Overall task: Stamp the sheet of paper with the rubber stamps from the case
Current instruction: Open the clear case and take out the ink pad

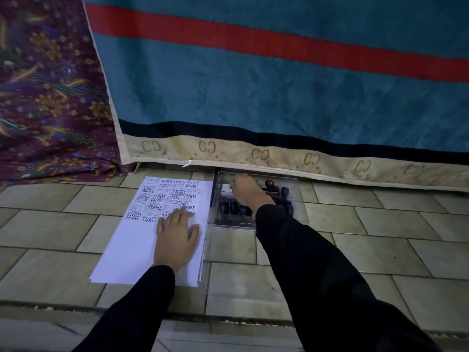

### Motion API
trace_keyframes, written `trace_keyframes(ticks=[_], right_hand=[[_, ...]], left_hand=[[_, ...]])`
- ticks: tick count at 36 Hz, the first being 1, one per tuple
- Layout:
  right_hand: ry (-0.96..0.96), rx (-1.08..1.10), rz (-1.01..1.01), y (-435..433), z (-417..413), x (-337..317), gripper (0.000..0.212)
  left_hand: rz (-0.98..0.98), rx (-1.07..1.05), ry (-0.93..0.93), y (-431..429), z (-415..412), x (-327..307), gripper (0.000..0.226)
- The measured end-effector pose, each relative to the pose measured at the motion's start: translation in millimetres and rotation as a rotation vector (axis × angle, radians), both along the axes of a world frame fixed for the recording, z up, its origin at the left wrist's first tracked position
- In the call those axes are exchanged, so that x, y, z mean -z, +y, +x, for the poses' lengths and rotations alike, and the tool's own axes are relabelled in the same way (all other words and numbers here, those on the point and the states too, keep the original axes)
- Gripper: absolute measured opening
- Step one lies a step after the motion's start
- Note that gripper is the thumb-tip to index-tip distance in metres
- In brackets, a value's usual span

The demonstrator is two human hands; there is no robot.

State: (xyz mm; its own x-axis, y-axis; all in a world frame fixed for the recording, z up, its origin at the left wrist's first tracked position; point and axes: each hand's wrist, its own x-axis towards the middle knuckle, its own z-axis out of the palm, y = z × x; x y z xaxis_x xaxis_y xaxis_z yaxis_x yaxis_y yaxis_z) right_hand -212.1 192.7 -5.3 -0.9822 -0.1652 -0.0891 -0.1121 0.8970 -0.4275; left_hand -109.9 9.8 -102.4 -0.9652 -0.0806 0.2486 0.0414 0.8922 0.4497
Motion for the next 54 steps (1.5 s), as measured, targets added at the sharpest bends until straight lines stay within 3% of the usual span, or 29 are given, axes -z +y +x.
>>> trace_keyframes(ticks=[4,11,15,22,26,29,32,36,39,42,46,49,51,54], right_hand=[[-0.049,0.020,0.099,-1,-11,6,0.033],[-0.134,-0.013,0.040,-3,-15,10,0.029],[-0.083,0.030,0.088,-3,-23,10,0.033],[-0.010,0.022,-0.135,3,-22,10,0.026],[0.145,0.120,-0.402,7,-7,4,0.020],[0.175,0.135,-0.543,9,13,0,0.017],[0.147,0.115,-0.605,13,41,2,0.017],[-0.003,0.034,-0.550,21,77,19,0.019],[-0.089,-0.018,-0.469,25,96,37,0.017],[-0.106,0.001,-0.423,26,106,48,0.016],[-0.110,-0.031,-0.337,26,111,53,0.017],[-0.035,-0.120,-0.219,25,113,53,0.019],[0.014,-0.158,-0.132,24,115,55,0.021],[0.050,-0.173,-0.054,24,118,58,0.025]], left_hand=[[0.012,0.002,0.009,-1,-1,3,0.033],[-0.001,-0.001,0.002,-2,-3,3,0.043],[0.000,-0.004,-0.004,-2,-3,1,0.043],[0.056,-0.004,0.007,-4,-4,2,0.032],[0.290,-0.025,0.063,-8,-6,-3,0.032],[0.644,-0.028,0.082,-13,-6,-7,0.031],[0.924,-0.092,0.003,-16,-7,-14,0.030],[1.045,-0.136,0.033,-28,-5,-17,0.032],[0.995,-0.122,0.145,-30,3,-19,0.033],[0.826,0.009,0.197,-25,11,-20,0.036],[0.476,0.305,0.093,-15,19,-14,0.044],[0.170,0.453,0.007,-7,22,-8,0.074],[0.062,0.495,-0.014,-3,22,-5,0.088],[0.040,0.493,-0.026,-2,23,-3,0.090]])
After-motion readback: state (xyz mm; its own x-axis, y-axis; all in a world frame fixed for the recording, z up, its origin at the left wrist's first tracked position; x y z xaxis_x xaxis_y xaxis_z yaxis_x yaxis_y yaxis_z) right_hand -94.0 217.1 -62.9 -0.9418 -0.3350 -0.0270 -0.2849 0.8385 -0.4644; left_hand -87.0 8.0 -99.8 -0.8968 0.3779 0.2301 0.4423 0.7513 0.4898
